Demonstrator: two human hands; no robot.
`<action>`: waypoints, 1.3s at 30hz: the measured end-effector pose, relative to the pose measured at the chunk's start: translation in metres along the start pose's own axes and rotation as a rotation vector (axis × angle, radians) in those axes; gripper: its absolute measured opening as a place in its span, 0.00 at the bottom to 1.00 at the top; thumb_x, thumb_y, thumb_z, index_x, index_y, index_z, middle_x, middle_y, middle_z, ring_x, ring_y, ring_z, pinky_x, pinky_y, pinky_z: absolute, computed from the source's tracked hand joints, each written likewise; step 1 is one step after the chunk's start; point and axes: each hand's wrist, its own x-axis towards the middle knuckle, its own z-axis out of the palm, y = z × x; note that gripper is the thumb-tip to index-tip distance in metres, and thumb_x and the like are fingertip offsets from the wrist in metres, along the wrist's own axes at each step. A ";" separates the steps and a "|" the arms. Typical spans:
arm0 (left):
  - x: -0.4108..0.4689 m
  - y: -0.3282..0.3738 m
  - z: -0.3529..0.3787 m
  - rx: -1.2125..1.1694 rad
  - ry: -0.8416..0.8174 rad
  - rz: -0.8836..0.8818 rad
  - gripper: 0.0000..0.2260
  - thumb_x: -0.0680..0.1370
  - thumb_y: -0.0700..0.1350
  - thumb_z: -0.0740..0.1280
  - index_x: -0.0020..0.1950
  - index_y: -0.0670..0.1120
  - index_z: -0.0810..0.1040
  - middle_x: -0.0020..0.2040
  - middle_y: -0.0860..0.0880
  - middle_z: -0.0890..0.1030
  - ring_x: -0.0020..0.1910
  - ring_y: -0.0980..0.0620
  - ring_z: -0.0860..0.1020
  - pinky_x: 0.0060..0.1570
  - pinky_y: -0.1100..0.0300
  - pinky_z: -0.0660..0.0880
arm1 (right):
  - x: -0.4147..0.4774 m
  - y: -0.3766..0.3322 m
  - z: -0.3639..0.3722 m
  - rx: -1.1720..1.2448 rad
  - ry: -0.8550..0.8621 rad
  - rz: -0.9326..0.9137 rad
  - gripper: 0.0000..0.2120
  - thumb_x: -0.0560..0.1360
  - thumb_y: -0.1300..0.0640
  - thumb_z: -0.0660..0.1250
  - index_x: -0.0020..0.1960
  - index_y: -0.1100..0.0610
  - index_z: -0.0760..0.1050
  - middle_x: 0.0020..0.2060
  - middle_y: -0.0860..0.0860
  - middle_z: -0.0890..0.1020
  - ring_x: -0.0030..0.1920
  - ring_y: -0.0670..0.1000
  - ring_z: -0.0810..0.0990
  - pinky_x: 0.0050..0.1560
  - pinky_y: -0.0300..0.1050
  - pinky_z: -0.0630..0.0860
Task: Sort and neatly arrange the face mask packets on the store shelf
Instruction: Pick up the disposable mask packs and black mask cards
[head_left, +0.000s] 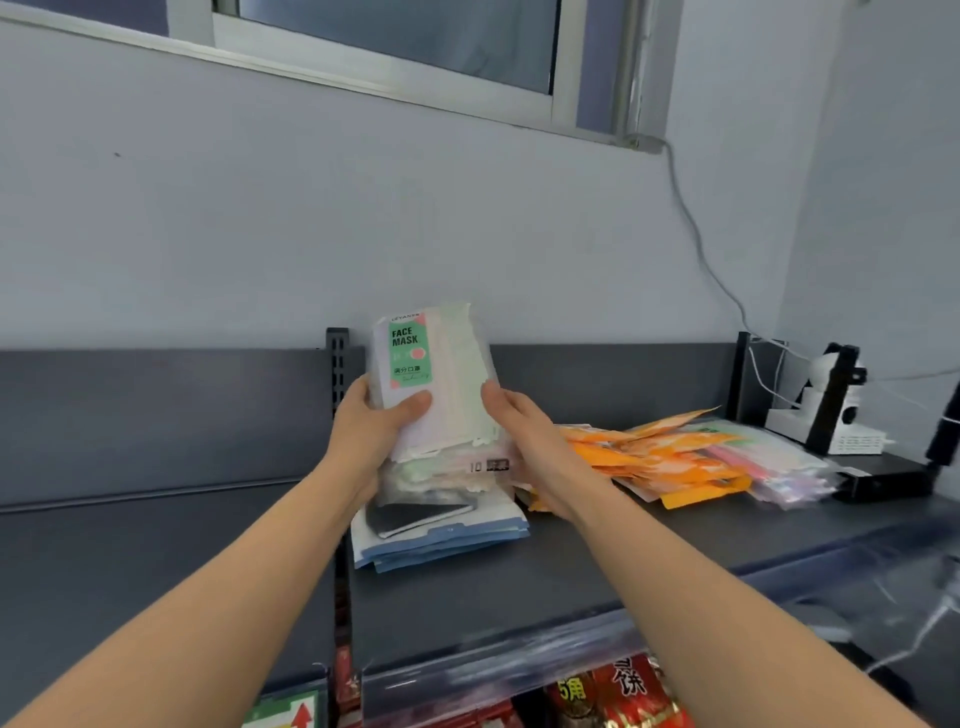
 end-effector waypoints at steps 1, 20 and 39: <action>0.001 -0.001 0.012 -0.004 -0.001 0.008 0.23 0.72 0.39 0.74 0.64 0.43 0.73 0.57 0.46 0.82 0.52 0.47 0.82 0.49 0.49 0.81 | -0.003 -0.001 -0.009 -0.007 0.020 -0.033 0.35 0.70 0.37 0.70 0.70 0.53 0.67 0.60 0.46 0.79 0.57 0.48 0.80 0.54 0.51 0.80; 0.001 -0.041 0.272 0.089 -0.299 -0.001 0.17 0.79 0.43 0.64 0.68 0.47 0.73 0.59 0.48 0.81 0.55 0.47 0.81 0.57 0.47 0.78 | -0.011 -0.021 -0.274 0.205 0.437 -0.138 0.30 0.72 0.70 0.72 0.70 0.58 0.67 0.59 0.56 0.78 0.52 0.57 0.82 0.48 0.54 0.81; 0.073 -0.089 0.390 0.307 -0.671 -0.123 0.19 0.80 0.58 0.59 0.63 0.49 0.77 0.60 0.52 0.81 0.59 0.52 0.78 0.71 0.53 0.63 | 0.052 0.002 -0.423 0.117 0.586 0.106 0.17 0.72 0.68 0.73 0.59 0.69 0.75 0.44 0.59 0.82 0.38 0.57 0.82 0.33 0.50 0.82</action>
